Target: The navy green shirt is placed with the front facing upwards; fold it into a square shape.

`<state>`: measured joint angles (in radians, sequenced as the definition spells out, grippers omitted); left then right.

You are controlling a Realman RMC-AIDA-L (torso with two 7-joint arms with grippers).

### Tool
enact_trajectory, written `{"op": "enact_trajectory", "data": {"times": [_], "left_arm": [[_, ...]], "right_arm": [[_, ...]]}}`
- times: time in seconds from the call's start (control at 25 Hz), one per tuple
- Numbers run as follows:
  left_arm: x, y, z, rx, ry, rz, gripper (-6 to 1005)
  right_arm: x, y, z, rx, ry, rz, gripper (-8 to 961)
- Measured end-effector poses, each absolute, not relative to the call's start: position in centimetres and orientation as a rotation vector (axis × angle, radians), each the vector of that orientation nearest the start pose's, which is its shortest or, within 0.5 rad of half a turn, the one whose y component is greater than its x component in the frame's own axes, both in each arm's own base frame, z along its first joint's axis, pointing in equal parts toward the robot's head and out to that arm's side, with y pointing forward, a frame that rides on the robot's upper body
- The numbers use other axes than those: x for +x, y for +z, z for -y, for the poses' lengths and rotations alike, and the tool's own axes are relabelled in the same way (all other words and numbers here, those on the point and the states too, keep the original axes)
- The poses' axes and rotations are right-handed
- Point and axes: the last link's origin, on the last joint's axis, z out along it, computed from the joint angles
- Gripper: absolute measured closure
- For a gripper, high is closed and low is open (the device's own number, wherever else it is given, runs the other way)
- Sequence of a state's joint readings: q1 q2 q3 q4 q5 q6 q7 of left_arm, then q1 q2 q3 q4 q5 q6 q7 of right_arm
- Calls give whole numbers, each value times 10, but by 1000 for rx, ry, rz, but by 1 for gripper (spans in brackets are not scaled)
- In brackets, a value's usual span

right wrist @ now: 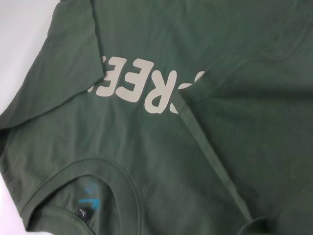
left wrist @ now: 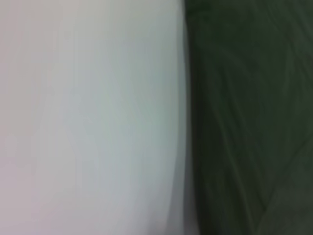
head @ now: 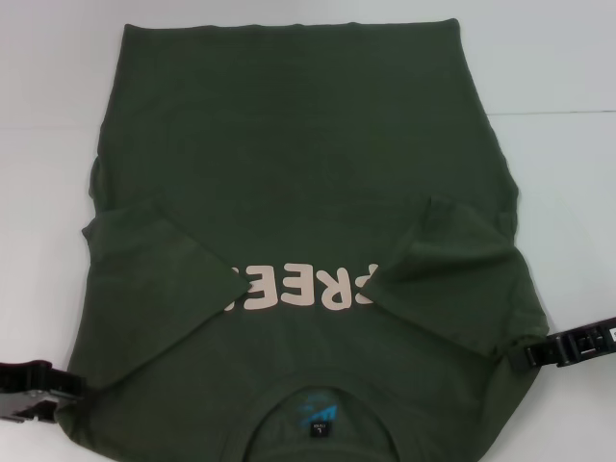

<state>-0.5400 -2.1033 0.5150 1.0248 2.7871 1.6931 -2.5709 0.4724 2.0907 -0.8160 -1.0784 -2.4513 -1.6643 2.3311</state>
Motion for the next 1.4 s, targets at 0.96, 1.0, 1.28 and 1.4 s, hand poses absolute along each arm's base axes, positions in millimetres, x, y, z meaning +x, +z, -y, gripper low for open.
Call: {"op": "enact_trajectory", "data": {"times": [0.96, 1.0, 1.28, 1.4], "left_arm": [[-328, 47, -300, 2525, -52, -2277, 952], [-329, 45, -300, 2547, -21, -2242, 966], [-342, 39, -290, 2652, 277, -2075, 967], [-348, 37, -285, 2695, 361, -2016, 967]], "right_arm": [[291, 28, -309, -2493, 133, -1608, 917], [293, 27, -308, -2501, 168, -1604, 917], [319, 22, -287, -2518, 412, -1529, 916], [327, 22, -277, -2528, 498, -1459, 916]]}}
